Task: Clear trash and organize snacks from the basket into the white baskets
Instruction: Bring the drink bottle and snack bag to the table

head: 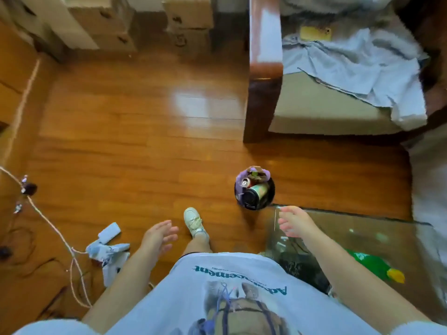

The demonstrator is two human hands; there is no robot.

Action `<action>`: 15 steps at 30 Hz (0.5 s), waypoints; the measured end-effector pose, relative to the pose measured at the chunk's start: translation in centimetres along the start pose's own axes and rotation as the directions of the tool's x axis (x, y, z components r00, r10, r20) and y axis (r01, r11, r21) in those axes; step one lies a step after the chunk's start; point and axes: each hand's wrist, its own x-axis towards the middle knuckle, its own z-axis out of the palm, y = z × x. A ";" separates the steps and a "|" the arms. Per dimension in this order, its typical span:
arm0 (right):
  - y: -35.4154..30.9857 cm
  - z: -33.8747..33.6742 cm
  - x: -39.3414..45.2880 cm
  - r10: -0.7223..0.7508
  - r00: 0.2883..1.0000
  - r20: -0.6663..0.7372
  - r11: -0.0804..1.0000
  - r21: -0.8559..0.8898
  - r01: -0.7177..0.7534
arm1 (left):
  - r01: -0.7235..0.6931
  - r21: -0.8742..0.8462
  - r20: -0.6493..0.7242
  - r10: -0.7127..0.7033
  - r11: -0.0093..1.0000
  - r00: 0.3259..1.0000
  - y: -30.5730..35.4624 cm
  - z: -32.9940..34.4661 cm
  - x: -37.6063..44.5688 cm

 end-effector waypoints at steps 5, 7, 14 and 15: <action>-7.3 9.2 0.9 -0.028 0.995 0.098 0.993 -0.112 0.039 | 0.180 -0.307 -0.057 -0.207 0.935 0.977 -2.6 -9.5 3.0; -9.3 12.7 1.0 0.010 0.993 0.116 0.993 -0.115 0.003 | 0.237 -0.425 -0.009 -0.266 0.873 0.964 -2.8 -12.9 4.4; -14.0 22.3 2.1 0.070 0.991 0.112 0.990 -0.134 -0.054 | 0.214 -0.463 0.005 -0.239 0.860 0.971 3.0 -20.9 10.4; -14.6 23.3 2.2 0.072 0.992 0.106 0.988 -0.143 -0.056 | 0.190 -0.440 -0.010 -0.216 0.878 0.976 4.5 -21.4 11.2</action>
